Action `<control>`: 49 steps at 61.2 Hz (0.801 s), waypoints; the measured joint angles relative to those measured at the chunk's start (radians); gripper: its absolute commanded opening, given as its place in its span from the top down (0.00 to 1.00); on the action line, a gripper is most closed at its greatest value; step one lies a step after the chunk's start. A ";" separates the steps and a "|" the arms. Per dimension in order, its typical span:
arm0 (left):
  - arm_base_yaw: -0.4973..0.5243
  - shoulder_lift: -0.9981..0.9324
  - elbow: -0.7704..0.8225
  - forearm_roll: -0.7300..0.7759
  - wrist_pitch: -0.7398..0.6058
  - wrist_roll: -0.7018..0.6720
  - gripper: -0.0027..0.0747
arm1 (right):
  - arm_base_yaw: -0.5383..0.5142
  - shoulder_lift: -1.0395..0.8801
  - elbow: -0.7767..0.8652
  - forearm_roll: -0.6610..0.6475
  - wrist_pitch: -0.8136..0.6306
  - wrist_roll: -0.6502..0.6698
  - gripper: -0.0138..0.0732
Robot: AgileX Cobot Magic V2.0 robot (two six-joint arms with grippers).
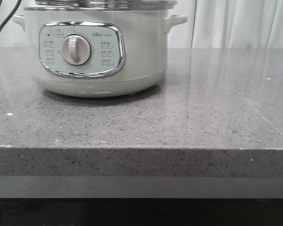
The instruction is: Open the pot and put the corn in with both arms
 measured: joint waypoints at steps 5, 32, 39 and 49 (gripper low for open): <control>0.000 0.000 -0.003 0.002 0.010 0.000 0.68 | 0.000 0.000 0.000 0.000 -0.002 0.000 0.98; 0.000 0.002 -0.007 0.028 0.012 0.000 0.68 | 0.000 0.000 0.000 0.000 -0.004 0.000 0.98; -0.002 0.004 -0.009 0.030 0.014 -0.002 0.68 | 0.000 0.000 0.000 0.000 -0.004 0.000 0.98; -0.002 0.004 -0.009 0.041 0.016 -0.005 0.68 | 0.000 0.000 0.000 0.000 -0.004 0.000 0.98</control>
